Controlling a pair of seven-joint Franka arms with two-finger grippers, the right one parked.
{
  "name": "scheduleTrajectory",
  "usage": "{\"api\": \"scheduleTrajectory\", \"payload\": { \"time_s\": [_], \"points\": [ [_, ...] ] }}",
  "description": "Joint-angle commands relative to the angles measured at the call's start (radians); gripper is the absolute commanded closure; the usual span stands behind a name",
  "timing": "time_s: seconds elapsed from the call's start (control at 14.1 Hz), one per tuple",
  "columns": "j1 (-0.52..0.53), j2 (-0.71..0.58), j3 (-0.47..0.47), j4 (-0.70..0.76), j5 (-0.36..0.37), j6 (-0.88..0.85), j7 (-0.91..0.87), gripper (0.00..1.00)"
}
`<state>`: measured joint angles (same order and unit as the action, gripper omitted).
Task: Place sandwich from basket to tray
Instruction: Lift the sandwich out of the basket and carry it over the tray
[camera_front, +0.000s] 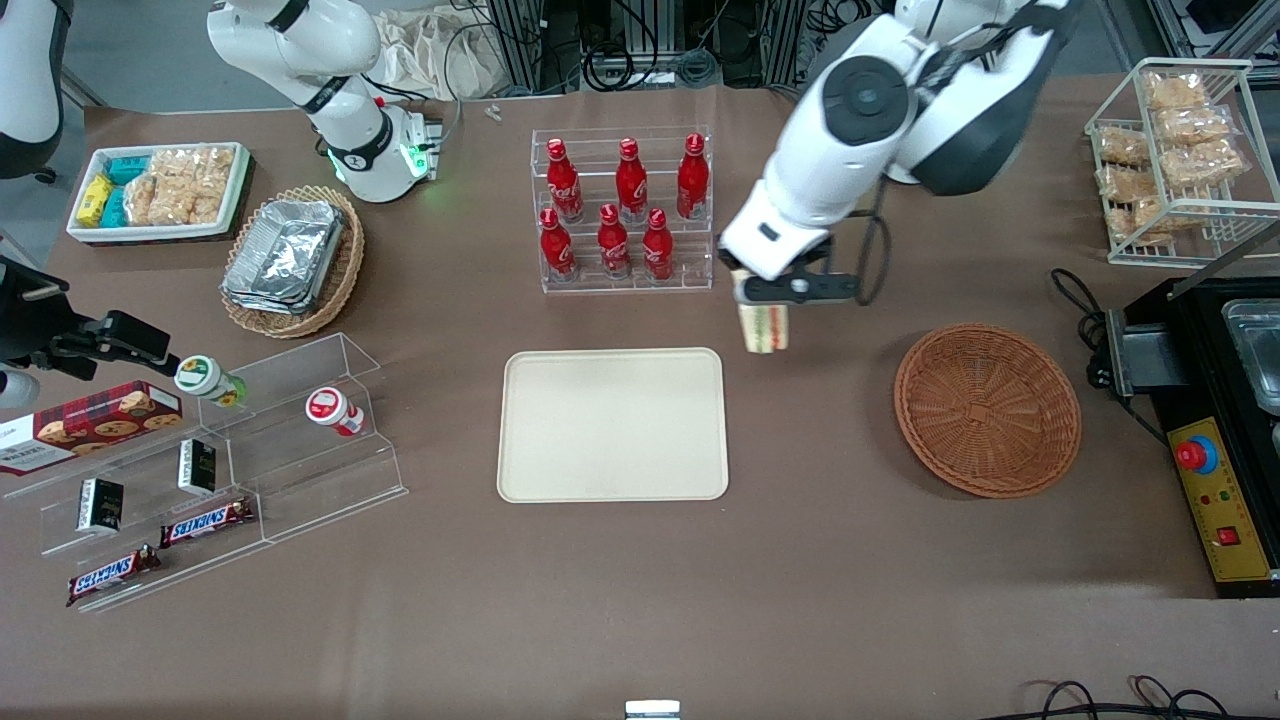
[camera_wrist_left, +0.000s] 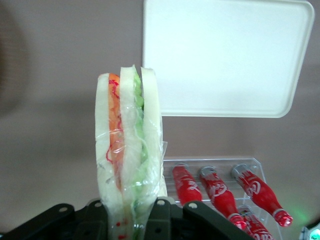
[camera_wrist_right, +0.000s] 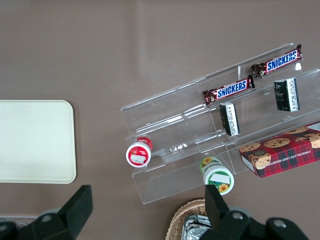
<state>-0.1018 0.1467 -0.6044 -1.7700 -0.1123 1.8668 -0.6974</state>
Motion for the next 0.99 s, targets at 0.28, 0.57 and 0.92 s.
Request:
{"api": "scheduleTrajectory", "payload": {
  "time_s": [0.28,0.57,0.92],
  "points": [
    [-0.114,0.27,-0.014,0.136,0.228,0.075,-0.112,1.0],
    [-0.15,0.388,-0.008,0.149,0.31,0.187,-0.166,1.0],
    [-0.177,0.517,-0.006,0.15,0.512,0.271,-0.307,1.0]
  ]
}}
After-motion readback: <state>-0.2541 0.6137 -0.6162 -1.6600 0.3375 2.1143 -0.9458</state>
